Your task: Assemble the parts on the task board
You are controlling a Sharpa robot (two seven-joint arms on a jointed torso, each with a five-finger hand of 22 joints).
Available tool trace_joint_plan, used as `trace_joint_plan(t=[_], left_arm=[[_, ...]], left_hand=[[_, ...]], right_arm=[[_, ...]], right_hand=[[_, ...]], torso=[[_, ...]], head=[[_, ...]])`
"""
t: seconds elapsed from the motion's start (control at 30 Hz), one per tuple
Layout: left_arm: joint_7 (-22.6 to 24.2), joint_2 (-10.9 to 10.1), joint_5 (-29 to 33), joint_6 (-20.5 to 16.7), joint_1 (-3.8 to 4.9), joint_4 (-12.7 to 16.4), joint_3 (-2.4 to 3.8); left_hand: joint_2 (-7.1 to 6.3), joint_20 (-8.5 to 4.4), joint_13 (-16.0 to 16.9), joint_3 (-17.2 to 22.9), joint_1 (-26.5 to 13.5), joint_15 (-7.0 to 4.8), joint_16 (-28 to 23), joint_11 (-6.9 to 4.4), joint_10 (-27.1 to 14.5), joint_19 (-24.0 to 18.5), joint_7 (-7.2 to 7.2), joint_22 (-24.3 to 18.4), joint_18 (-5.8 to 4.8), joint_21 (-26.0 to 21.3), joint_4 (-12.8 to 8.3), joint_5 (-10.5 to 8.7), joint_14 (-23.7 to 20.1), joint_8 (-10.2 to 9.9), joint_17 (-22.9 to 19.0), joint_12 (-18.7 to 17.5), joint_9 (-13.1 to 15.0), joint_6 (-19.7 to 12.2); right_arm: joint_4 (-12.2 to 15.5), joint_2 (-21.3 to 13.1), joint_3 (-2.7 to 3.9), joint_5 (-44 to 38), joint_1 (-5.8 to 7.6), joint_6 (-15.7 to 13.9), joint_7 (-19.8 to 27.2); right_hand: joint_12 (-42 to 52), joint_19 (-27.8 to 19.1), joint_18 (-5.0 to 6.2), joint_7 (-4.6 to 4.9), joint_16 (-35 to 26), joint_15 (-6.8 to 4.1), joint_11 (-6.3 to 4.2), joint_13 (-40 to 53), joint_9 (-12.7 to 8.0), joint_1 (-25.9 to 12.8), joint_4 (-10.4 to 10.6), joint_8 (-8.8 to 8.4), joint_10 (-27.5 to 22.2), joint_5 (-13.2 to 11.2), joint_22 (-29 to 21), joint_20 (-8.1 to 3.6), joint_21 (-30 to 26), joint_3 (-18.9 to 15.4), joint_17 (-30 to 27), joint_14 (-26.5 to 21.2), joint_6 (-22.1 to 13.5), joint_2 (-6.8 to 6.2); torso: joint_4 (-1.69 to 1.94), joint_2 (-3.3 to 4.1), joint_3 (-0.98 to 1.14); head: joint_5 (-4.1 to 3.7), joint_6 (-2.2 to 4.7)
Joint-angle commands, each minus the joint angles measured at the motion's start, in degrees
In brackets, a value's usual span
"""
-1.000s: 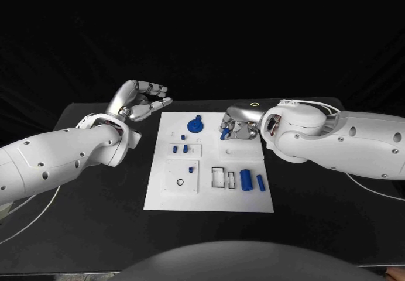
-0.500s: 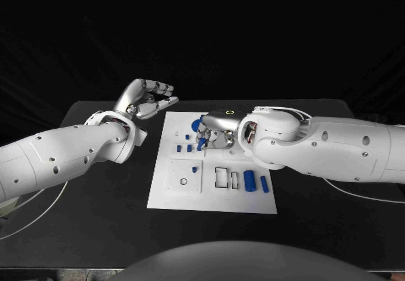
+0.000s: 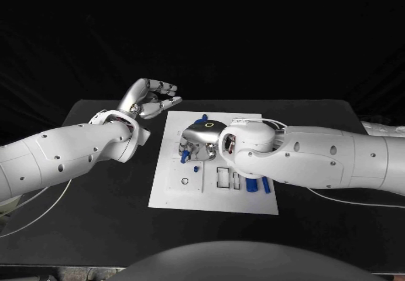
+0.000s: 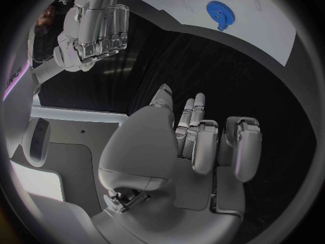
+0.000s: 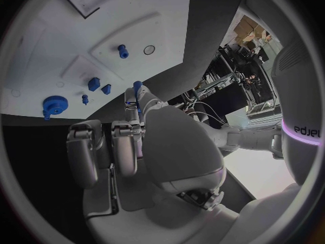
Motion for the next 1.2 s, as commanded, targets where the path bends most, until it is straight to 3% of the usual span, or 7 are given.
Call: trace_joint_plan(t=[0.03,0.13,0.47,1.2], left_arm=[[0.52,0.14,-0.2,0.61,0.01,0.05,0.04],[0.51,0.13,-0.2,0.59,0.01,0.09,0.05],[0.54,-0.14,-0.2,0.47,0.02,0.26,0.05],[0.58,-0.48,-0.2,0.51,0.02,0.58,0.06]], left_hand=[[0.06,-0.53,-0.01,-0.33,0.42,-0.25,-0.28,-0.25,0.19,6.03,-0.05,15.1,-0.43,0.14,0.03,0.37,3.61,-0.18,8.37,0.08,-0.07,0.29],[0.06,-0.53,-0.01,-0.33,0.42,-0.25,-0.28,-0.25,0.19,6.03,-0.05,15.1,-0.43,0.14,0.03,0.37,3.61,-0.18,8.37,0.08,-0.07,0.29],[0.06,-0.53,-0.01,-0.33,0.42,-0.25,-0.28,-0.25,0.19,6.03,-0.05,15.1,-0.43,0.14,0.03,0.37,3.61,-0.18,8.37,0.08,-0.07,0.29],[0.06,-0.53,-0.01,-0.33,0.42,-0.25,-0.28,-0.25,0.19,6.03,-0.05,15.1,-0.43,0.14,0.03,0.37,3.61,-0.18,8.37,0.08,-0.07,0.29]], right_arm=[[-0.64,0.93,0.04,-4.82,-0.33,2.46,1.24],[-0.87,1.81,0.04,-6.75,-0.66,3.78,0.98],[-0.77,2.88,0.06,-9.04,-1.07,6.97,0.82],[0.55,2.92,0.07,-10.07,-1.3,11.56,1.39]], right_hand=[[-0.27,6.1,-0.4,0.56,0.24,0.23,0.31,-0.08,0.14,0.87,0.0,0.02,-0.39,0.17,15.08,0.08,0.26,0.33,15.08,5.97,0.82,0.04],[-0.29,6.1,-0.4,0.59,0.24,0.23,0.32,-0.09,0.12,0.83,0.04,-0.06,-0.68,0.17,15.08,0.11,0.26,0.38,15.08,5.97,0.75,-0.02],[-0.29,6.1,-0.4,0.52,0.24,0.13,0.16,-0.08,0.07,0.62,0.26,-0.29,-1.48,0.13,15.08,0.12,0.26,0.52,15.08,5.97,0.55,-0.12],[-0.29,6.1,-0.4,0.36,0.24,0.0,-0.01,-0.08,-0.04,0.38,0.54,-0.69,-2.48,0.13,15.08,0.07,0.26,0.67,15.08,5.97,0.13,-0.3]], torso=[[-0.13,-0.03,-0.04],[0.06,0.05,-0.01],[-0.11,-0.06,0.03],[-0.08,-0.06,0.0]], head=[[0.03,0.01],[-0.11,0.01],[0.03,0.01],[-0.49,0.01]])
